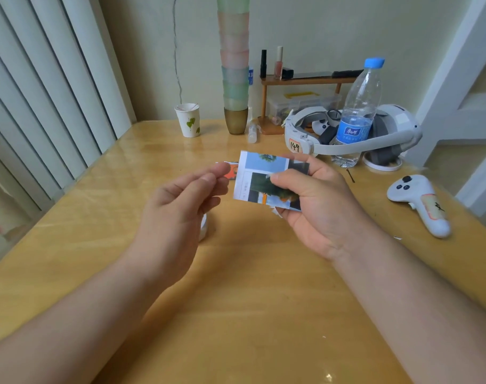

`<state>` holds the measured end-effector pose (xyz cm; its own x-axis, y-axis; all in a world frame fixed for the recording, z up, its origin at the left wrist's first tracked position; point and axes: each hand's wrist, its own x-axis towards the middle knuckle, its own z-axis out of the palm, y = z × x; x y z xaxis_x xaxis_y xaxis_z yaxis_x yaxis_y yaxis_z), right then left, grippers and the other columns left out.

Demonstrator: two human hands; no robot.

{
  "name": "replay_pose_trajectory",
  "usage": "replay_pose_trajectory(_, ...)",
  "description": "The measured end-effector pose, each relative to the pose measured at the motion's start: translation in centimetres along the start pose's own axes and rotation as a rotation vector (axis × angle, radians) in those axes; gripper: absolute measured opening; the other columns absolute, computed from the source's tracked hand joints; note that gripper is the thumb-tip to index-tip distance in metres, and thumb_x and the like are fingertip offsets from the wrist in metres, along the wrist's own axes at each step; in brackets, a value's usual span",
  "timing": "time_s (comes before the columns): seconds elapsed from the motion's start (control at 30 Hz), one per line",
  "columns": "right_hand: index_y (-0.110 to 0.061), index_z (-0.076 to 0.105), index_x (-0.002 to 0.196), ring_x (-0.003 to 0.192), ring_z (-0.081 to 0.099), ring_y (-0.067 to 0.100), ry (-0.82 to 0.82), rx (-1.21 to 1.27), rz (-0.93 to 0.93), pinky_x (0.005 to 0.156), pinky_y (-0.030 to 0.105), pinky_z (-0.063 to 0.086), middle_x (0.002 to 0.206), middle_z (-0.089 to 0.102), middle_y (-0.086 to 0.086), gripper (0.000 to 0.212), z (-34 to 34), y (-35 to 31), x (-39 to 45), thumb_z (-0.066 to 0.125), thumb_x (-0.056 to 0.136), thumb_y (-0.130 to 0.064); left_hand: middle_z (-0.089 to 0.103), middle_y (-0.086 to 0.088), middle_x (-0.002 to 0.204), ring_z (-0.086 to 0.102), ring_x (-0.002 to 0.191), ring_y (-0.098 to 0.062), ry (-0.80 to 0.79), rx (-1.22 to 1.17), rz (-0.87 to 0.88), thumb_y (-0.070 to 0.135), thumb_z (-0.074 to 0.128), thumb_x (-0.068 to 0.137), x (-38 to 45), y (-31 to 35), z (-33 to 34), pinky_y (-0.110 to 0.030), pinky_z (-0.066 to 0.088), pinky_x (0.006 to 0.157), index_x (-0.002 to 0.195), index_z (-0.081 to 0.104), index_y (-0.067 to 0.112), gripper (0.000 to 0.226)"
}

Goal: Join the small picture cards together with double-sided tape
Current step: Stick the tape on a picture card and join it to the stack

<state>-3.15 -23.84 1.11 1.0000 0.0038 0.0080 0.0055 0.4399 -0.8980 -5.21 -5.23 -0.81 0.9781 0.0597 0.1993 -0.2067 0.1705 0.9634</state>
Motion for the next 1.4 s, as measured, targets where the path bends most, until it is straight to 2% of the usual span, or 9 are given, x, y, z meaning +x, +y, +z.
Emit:
replay_pose_trajectory(0.23,-0.017,0.065,0.103,0.087,0.074,0.025,-0.106,-0.011,0.051,0.068,0.036,0.057,0.100,0.077,0.008,0.030,0.2,0.4,-0.2,0.061,0.092,0.011,0.068,-0.003,0.084,0.053,0.077,-0.013,0.073,-0.062,-0.068,0.026,0.066,0.097,0.0,0.4,0.4,-0.035,0.038,0.083,0.082,0.085,0.022,0.025)
replay_pose_trajectory(0.4,-0.016,0.069,0.102,0.098,0.075,0.032,-0.186,-0.101,0.057,0.082,0.049,0.060,0.109,0.074,0.016,0.031,0.2,0.7,-0.6,0.069,0.087,0.011,0.077,-0.014,0.117,0.073,0.099,-0.022,-0.131,-0.118,-0.105,0.042,0.062,0.088,-0.1,0.3,0.1,-0.028,0.059,0.085,0.119,0.075,0.007,0.048)
replay_pose_trajectory(0.5,-0.019,0.072,0.095,0.099,0.074,0.037,-0.150,-0.164,0.023,0.086,0.054,0.058,0.110,0.074,0.019,0.032,0.3,0.9,-0.7,0.071,0.086,0.012,0.077,-0.007,0.091,0.071,0.080,-0.017,-0.140,-0.048,-0.129,0.029,0.069,0.088,-0.3,0.0,0.2,-0.024,0.058,0.066,0.085,0.081,0.015,0.019)
replay_pose_trajectory(0.6,-0.017,0.069,0.099,0.089,0.075,0.028,-0.184,-0.152,0.041,0.080,0.047,0.058,0.099,0.077,0.011,0.033,-0.1,0.6,-0.5,0.072,0.083,0.011,0.076,-0.006,0.086,0.069,0.073,-0.013,-0.112,-0.040,-0.193,0.014,0.068,0.096,-0.1,-0.6,0.1,-0.022,0.058,0.063,0.077,0.077,0.013,0.021)
replay_pose_trajectory(0.77,-0.010,0.067,0.108,0.089,0.075,0.026,-0.316,-0.057,0.155,0.076,0.038,0.063,0.102,0.075,0.016,0.040,-0.9,0.1,-0.1,0.070,0.071,0.002,0.078,-0.013,0.101,0.072,0.078,-0.012,-0.158,-0.171,-0.308,0.021,0.070,0.089,0.0,-0.8,0.0,-0.021,0.061,0.068,0.101,0.079,0.006,0.021)
replay_pose_trajectory(0.97,-0.010,0.067,0.107,0.087,0.075,0.023,-0.329,-0.108,0.133,0.073,0.034,0.064,0.098,0.076,0.012,0.037,-1.8,-0.4,0.4,0.069,0.072,0.001,0.076,-0.016,0.098,0.072,0.078,-0.014,-0.138,-0.197,-0.298,0.022,0.073,0.084,0.2,-1.0,-0.2,-0.023,0.063,0.069,0.102,0.075,0.000,0.028)
replay_pose_trajectory(1.07,-0.011,0.067,0.107,0.083,0.074,0.022,-0.313,-0.313,0.086,0.070,0.034,0.064,0.094,0.075,0.014,0.032,-2.6,-1.0,0.6,0.071,0.078,0.002,0.073,-0.017,0.097,0.073,0.078,-0.018,-0.127,-0.145,-0.261,0.015,0.070,0.092,0.1,-1.3,0.0,-0.026,0.063,0.069,0.087,0.071,0.006,0.010)
replay_pose_trajectory(1.17,-0.015,0.069,0.105,0.070,0.070,0.017,-0.284,-0.716,-0.020,0.063,0.031,0.061,0.077,0.070,0.010,0.026,-3.8,-2.1,0.9,0.073,0.087,0.004,0.074,-0.014,0.092,0.073,0.084,-0.025,-0.124,-0.047,-0.198,0.010,0.069,0.096,-0.2,-2.0,0.4,-0.031,0.062,0.072,0.073,0.070,0.013,0.023)
replay_pose_trajectory(1.4,-0.029,0.073,0.092,0.066,0.069,0.006,-0.115,-1.177,-0.160,0.073,0.031,0.053,0.074,0.075,-0.007,0.018,-7.2,-3.7,2.5,0.079,0.089,-0.012,0.077,-0.025,0.102,0.072,0.095,-0.051,-0.133,0.123,-0.216,0.015,0.078,0.091,0.4,-3.7,0.9,-0.055,0.060,0.087,0.091,0.063,0.008,0.017)
